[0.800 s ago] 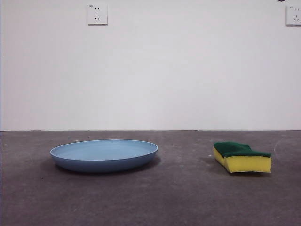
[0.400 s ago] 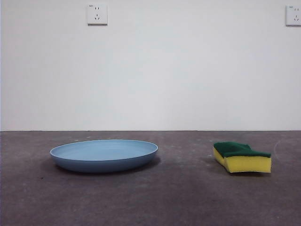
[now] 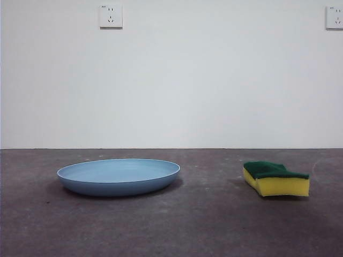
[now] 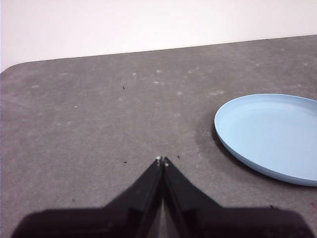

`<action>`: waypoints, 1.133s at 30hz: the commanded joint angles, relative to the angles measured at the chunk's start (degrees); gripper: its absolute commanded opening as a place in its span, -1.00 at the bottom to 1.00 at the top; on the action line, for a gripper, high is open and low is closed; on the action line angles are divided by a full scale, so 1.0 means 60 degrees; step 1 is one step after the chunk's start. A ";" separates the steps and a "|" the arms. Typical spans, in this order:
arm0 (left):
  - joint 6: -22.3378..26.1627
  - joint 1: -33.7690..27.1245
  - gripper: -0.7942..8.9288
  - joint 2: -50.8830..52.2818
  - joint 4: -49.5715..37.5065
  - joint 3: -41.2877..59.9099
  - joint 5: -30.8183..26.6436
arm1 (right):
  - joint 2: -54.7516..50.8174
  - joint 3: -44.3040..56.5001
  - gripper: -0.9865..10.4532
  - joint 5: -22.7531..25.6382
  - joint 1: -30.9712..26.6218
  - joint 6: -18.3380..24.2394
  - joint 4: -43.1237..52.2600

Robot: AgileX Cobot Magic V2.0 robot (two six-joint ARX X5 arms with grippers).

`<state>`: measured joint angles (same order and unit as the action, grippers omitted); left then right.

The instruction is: Pick up the plate,pick up the cloth,clean the plate with the cloth

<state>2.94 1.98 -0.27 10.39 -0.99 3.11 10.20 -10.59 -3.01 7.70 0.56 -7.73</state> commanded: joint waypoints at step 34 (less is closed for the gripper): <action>-0.0025 -0.0033 -0.84 0.0025 -0.0018 0.0131 -0.0007 | -0.1690 0.1701 -0.82 0.0058 -0.0025 -0.1588 -0.0433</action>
<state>2.94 1.98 -0.27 10.39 -0.99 3.11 0.23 -0.95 -2.83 7.53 -8.38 -9.78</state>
